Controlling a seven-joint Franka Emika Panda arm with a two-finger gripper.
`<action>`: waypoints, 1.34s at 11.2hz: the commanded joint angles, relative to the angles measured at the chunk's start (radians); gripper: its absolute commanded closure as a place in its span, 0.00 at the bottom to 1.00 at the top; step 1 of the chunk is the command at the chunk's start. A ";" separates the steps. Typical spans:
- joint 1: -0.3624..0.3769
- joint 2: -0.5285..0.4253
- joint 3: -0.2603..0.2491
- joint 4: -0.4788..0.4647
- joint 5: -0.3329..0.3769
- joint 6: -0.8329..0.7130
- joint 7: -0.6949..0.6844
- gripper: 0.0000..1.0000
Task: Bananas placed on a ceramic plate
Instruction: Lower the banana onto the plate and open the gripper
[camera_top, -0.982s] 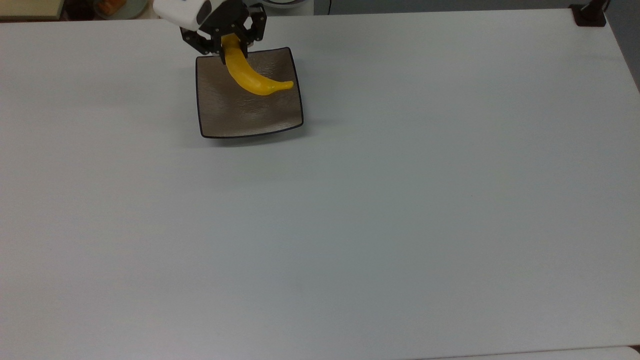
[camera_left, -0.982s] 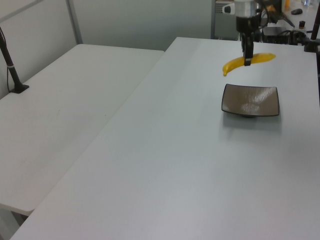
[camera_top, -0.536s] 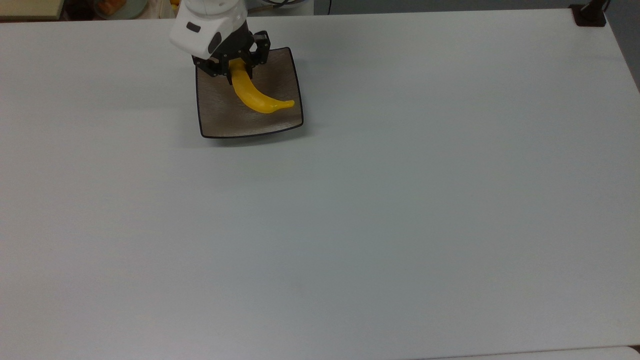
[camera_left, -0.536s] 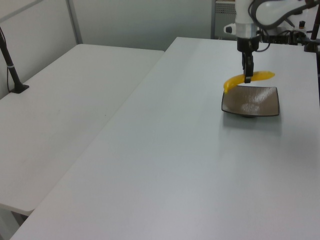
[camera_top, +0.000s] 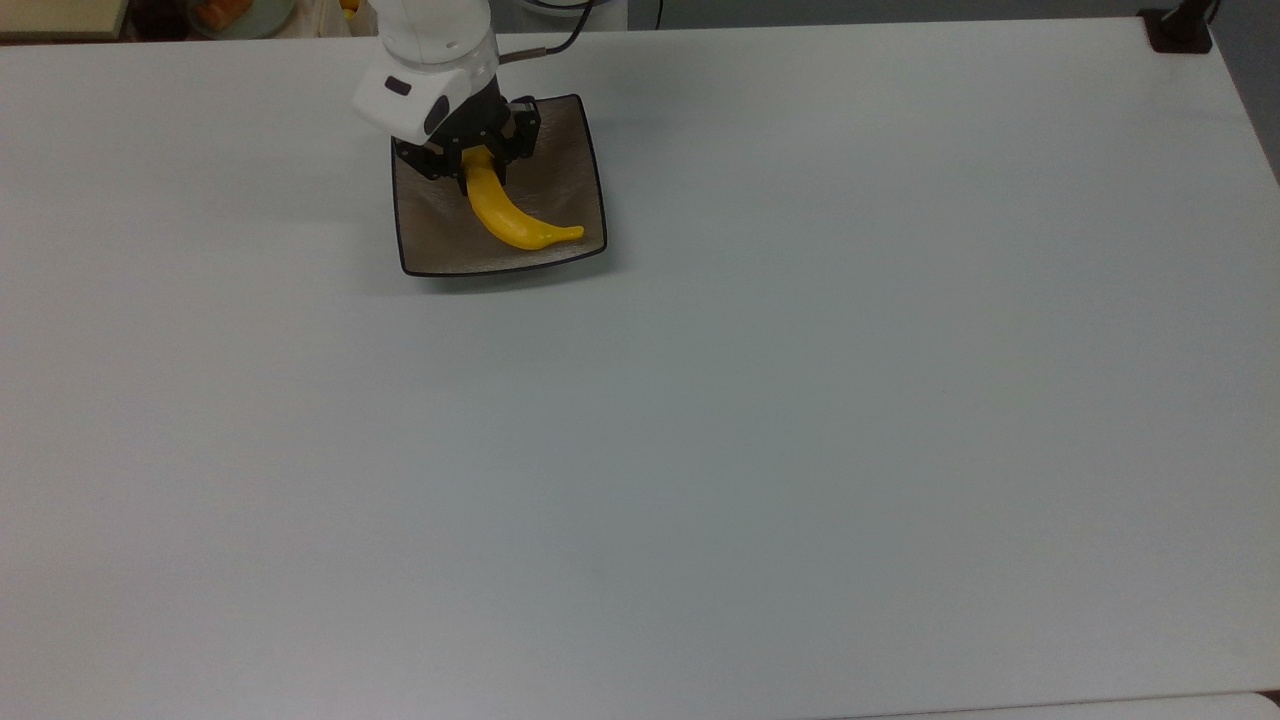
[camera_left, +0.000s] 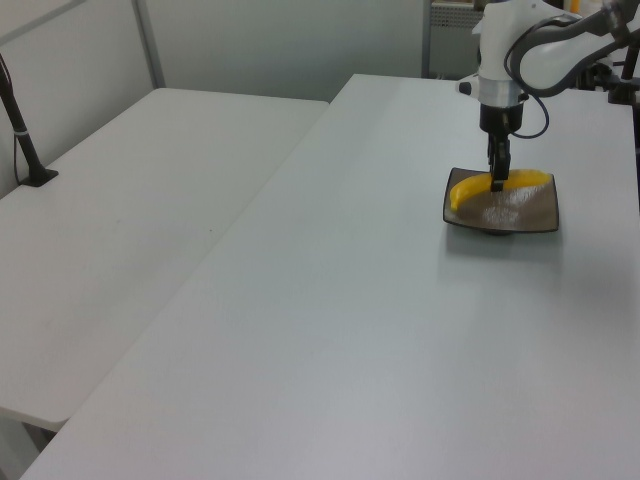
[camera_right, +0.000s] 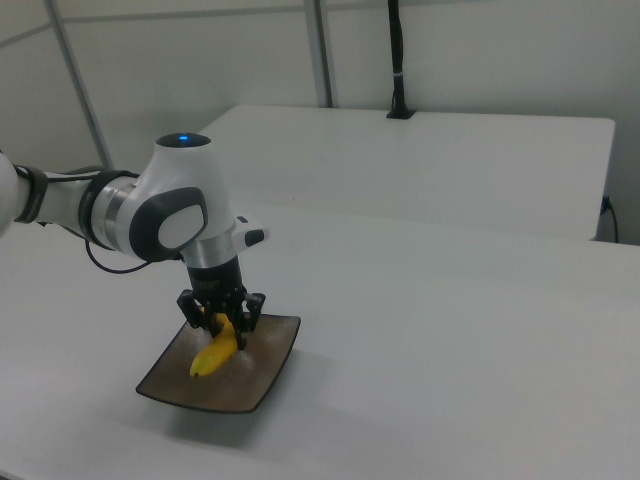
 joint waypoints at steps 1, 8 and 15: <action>-0.019 -0.020 0.009 -0.052 -0.005 0.041 -0.021 0.97; -0.033 -0.023 0.009 -0.044 -0.005 0.030 -0.015 0.00; -0.020 -0.037 0.011 0.144 0.042 -0.103 0.226 0.00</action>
